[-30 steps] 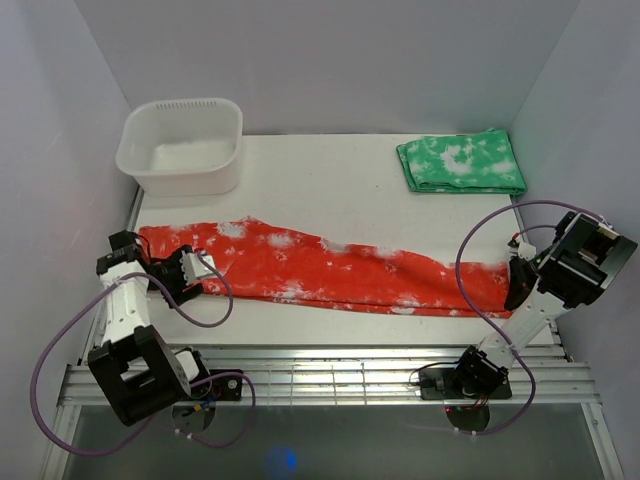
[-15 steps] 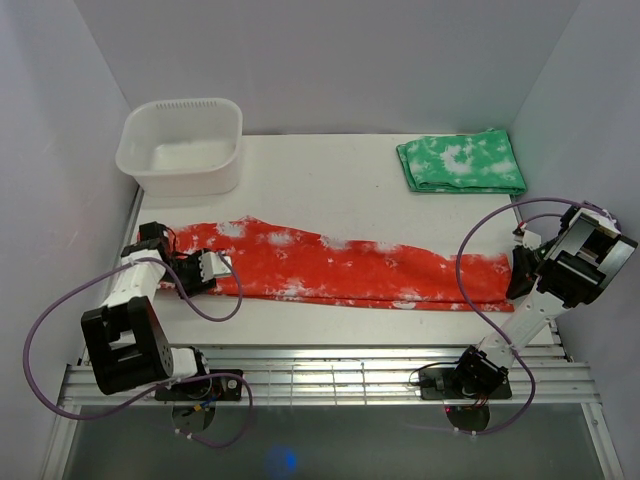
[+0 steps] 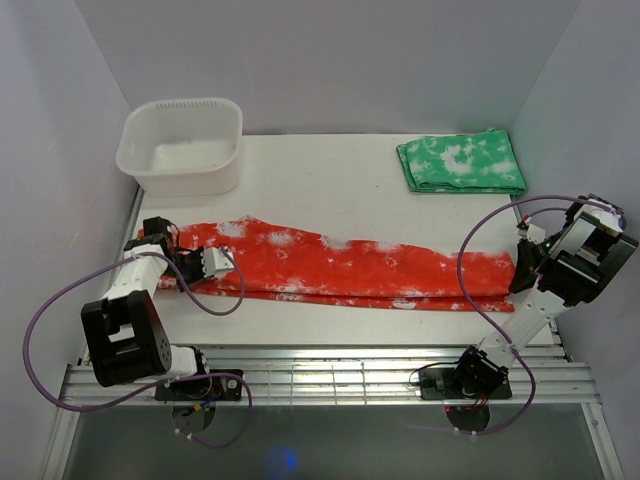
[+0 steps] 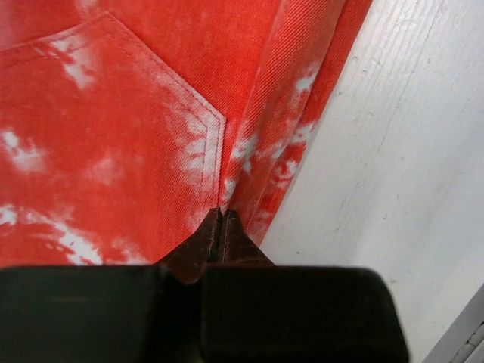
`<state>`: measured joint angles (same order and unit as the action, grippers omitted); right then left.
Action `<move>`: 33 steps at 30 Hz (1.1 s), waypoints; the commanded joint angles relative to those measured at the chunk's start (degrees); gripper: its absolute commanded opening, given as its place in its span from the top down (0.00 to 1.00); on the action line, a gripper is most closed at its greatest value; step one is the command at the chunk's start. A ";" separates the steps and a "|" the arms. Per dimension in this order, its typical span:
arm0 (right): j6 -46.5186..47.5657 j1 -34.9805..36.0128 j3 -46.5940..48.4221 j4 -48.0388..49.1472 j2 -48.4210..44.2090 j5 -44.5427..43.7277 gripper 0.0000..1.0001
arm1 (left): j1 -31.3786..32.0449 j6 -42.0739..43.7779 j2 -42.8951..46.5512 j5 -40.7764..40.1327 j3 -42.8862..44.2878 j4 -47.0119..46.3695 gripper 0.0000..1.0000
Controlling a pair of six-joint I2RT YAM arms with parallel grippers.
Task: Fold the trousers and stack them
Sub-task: Fold the trousers
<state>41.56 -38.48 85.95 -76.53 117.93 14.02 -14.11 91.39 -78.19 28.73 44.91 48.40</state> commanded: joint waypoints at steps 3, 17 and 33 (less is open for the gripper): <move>1.24 -1.42 6.86 1.74 -3.65 0.66 0.92 | -0.22 -0.78 5.77 3.34 6.77 4.94 1.00; 4.06 -4.15 -6.93 9.72 -3.94 -6.46 0.92 | -3.56 3.09 1.73 -3.33 1.68 2.41 1.00; 4.85 -3.45 10.99 1.91 -5.78 8.72 0.40 | -3.65 -2.78 8.91 8.76 5.27 9.69 0.29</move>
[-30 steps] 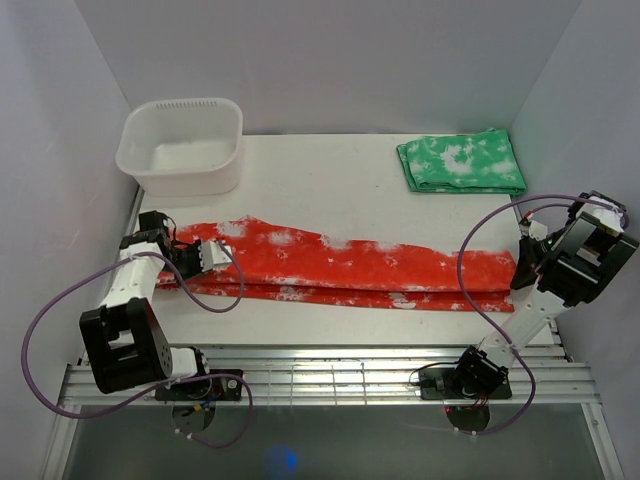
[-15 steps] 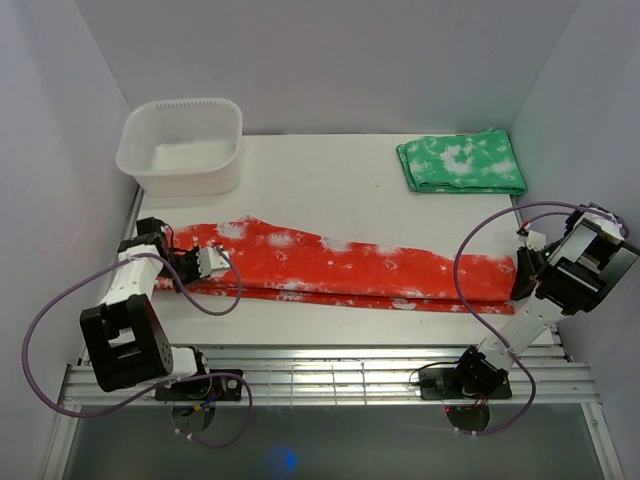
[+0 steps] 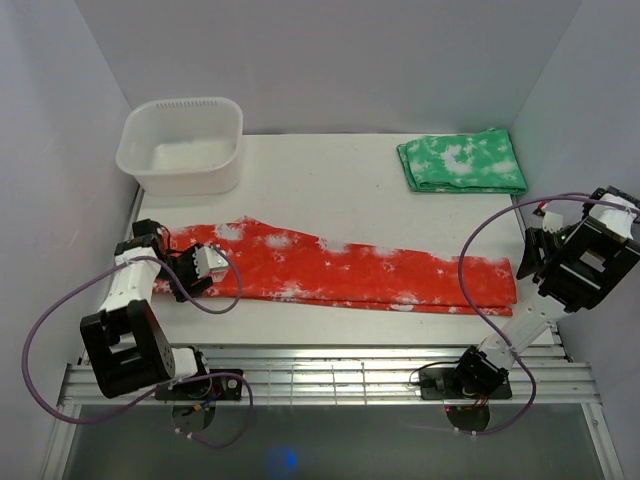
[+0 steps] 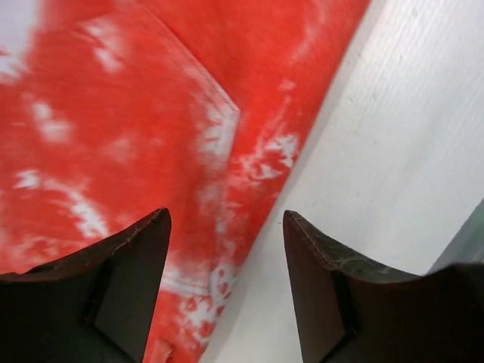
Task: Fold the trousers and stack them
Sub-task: Fold the trousers
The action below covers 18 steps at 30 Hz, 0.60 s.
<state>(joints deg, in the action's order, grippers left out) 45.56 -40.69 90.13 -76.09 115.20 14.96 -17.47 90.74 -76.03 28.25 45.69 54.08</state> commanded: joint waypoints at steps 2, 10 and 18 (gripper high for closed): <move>0.49 0.78 6.99 2.00 -3.66 9.73 0.41 | -0.37 -5.03 7.73 12.60 7.55 4.45 0.27; -8.28 10.18 1.72 15.61 -3.14 5.00 0.43 | -0.28 -29.27 -2.00 19.39 14.25 0.15 0.13; -10.76 10.72 -1.27 19.84 1.35 -0.19 0.71 | -0.10 -38.79 -7.28 11.50 8.28 -9.43 0.18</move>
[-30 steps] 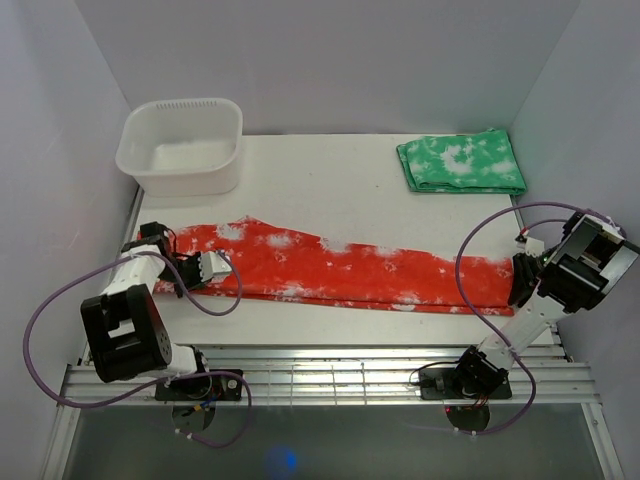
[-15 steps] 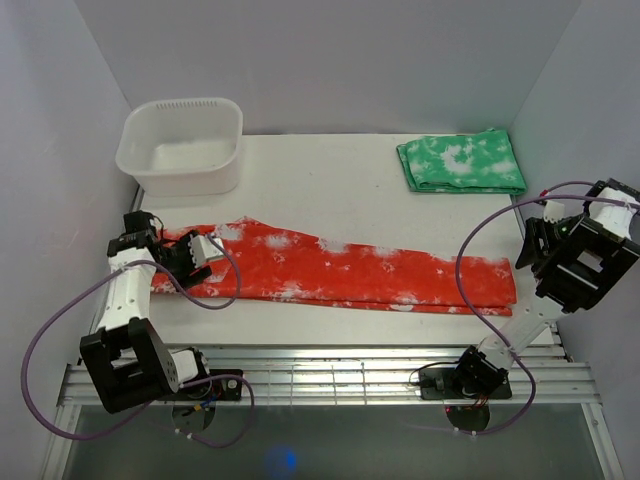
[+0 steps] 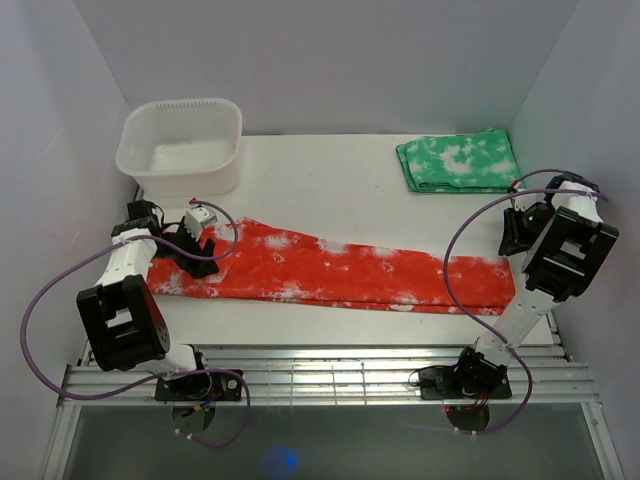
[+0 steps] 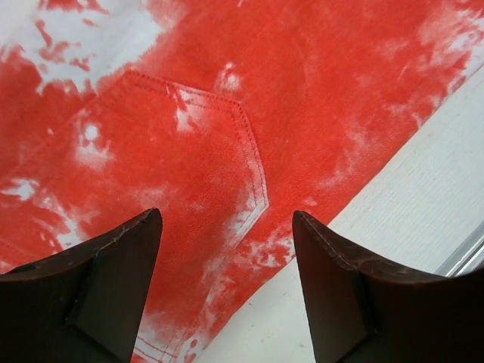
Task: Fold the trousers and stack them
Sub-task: Fold the trousers
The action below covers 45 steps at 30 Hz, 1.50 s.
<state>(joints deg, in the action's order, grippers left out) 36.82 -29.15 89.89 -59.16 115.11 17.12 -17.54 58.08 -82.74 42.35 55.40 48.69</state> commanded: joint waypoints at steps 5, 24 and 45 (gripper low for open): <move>-1.31 -2.14 -2.52 2.82 -0.58 -3.23 0.92 | -0.04 -9.48 -2.86 -9.64 -5.99 -8.87 0.30; -4.30 -5.31 -1.38 -3.00 4.68 8.98 0.43 | -0.04 -14.23 -3.39 -14.66 -14.09 -16.60 0.29; 4.66 -13.74 -4.97 -12.13 -4.71 4.86 0.36 | -0.04 -19.85 -4.71 -18.53 -14.18 -18.72 0.38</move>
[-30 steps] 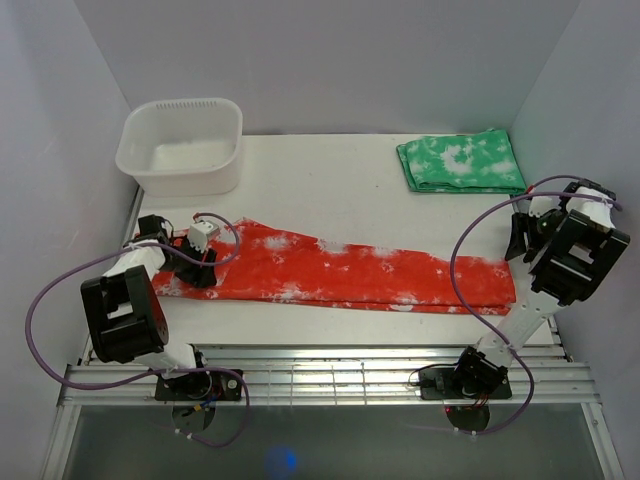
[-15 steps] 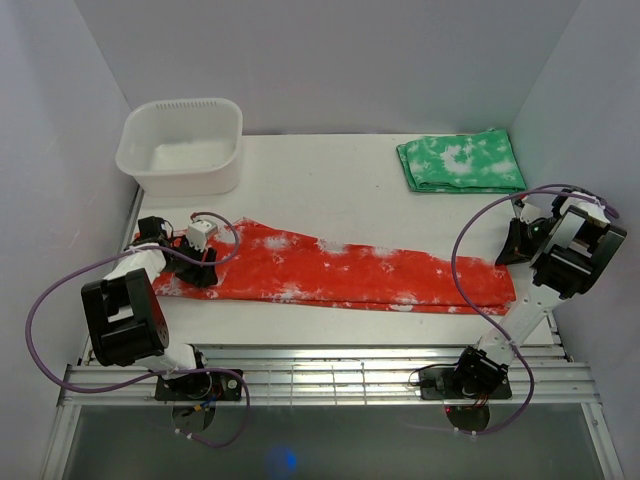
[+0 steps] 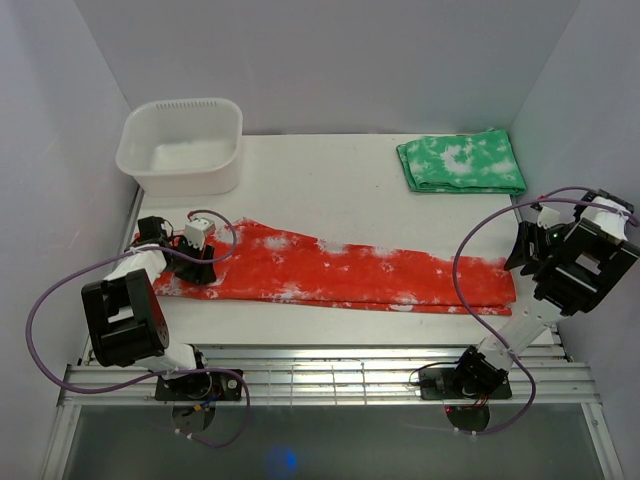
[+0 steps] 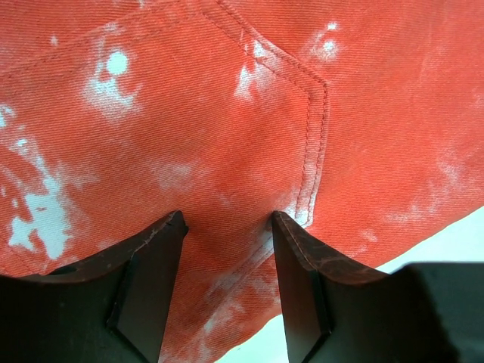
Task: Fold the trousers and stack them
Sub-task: Fold the trousers
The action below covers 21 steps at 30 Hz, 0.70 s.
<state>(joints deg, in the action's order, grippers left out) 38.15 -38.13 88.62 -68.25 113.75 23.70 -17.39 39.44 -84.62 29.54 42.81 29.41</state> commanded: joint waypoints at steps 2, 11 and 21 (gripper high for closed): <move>4.99 -6.25 -9.67 -2.59 -4.50 -1.91 0.38 | -0.19 -1.56 -2.83 -5.46 -0.88 1.00 0.37; 4.13 -7.05 -19.37 2.15 -4.42 1.96 0.40 | -0.19 -1.56 -2.92 -5.11 -0.71 1.09 0.37; 5.26 -7.31 -12.25 -1.62 -5.91 -0.49 0.92 | -0.19 -1.38 -2.66 -6.07 -2.38 -0.05 0.39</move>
<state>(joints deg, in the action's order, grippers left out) 43.42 -44.47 72.20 -68.45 108.81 22.61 -17.39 37.60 -85.08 29.45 43.38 29.63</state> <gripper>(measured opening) 0.093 0.617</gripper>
